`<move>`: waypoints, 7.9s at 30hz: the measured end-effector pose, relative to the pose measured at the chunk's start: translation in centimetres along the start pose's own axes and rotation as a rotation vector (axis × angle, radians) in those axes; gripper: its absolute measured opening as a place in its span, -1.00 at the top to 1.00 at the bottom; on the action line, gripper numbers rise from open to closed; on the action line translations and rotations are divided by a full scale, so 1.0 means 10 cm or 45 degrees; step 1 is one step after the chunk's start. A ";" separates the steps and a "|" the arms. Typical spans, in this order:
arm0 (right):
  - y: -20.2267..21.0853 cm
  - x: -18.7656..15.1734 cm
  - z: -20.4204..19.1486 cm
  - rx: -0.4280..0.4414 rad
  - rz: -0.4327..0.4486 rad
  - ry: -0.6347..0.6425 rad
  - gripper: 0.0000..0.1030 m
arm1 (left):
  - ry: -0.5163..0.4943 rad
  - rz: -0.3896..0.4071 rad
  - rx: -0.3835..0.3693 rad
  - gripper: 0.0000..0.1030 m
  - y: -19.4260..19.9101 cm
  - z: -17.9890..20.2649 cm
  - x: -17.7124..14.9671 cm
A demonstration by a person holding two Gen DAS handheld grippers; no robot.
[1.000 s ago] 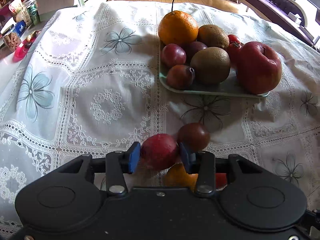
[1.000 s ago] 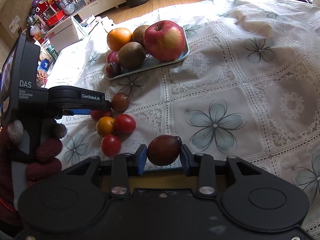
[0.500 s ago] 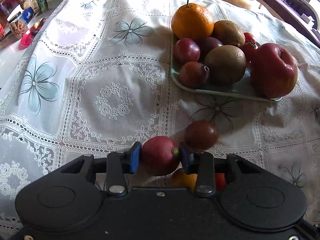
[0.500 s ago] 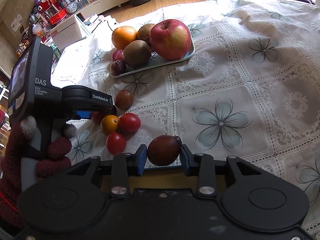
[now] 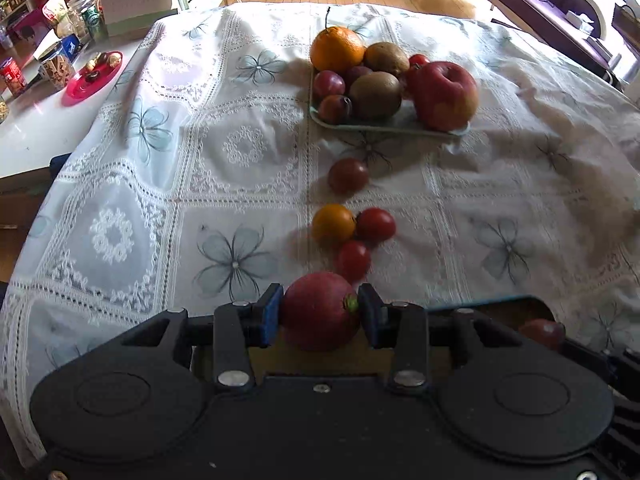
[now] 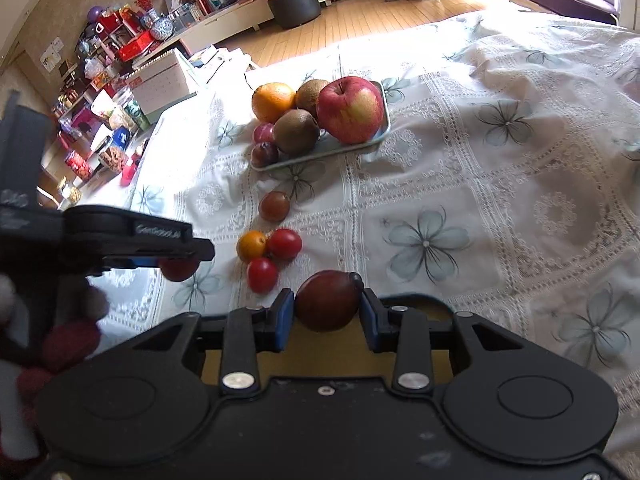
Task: Organize fruits
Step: 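Lift both held plums off the tablecloth and carry them over the tray, then open the left tool to drop the red plum while the right tool releases the dark plum, then move both open tools back to the loose fruits on the tablecloth, then grasp the small orange with the left tool while the right tool grasps a red tomato, then carry the small orange and red tomato over the tray, then open the left tool to drop the orange while the right tool lowers the tomato into the tray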
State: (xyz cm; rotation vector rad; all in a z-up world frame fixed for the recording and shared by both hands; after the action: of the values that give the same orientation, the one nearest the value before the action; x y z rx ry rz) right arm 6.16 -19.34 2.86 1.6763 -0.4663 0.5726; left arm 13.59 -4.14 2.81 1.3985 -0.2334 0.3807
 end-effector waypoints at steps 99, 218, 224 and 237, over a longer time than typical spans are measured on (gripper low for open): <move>-1.35 0.71 -0.29 -0.048 -0.192 0.008 0.27 | 0.135 0.024 0.225 0.05 -0.53 -0.61 0.33; 0.07 -0.86 -0.09 -0.127 -0.131 0.029 0.33 | 0.036 0.090 0.128 0.09 0.01 -0.29 -0.99; 0.08 -0.85 -0.07 -0.117 -0.114 0.028 0.32 | 0.027 0.085 0.128 0.09 0.00 -0.27 -1.00; 0.11 -0.75 -0.05 -0.119 -0.074 0.032 0.32 | 0.021 0.105 0.134 0.09 0.03 -0.27 -0.94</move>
State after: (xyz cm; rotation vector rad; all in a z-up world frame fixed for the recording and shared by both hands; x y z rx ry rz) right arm -0.54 -19.16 -0.73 1.5871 -0.4187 0.5207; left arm 4.65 -2.58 -0.92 1.4913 -0.2614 0.4783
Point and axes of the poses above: each gripper's, at about its wrist camera, not at the fingertips, and y roughly against the way its jaws point, z to its right, x to its top, the point moved 2 cm from there along -y, roughly the way its jaws point, and after that the axes turned 14 degrees about y, right-handed, at the moved point
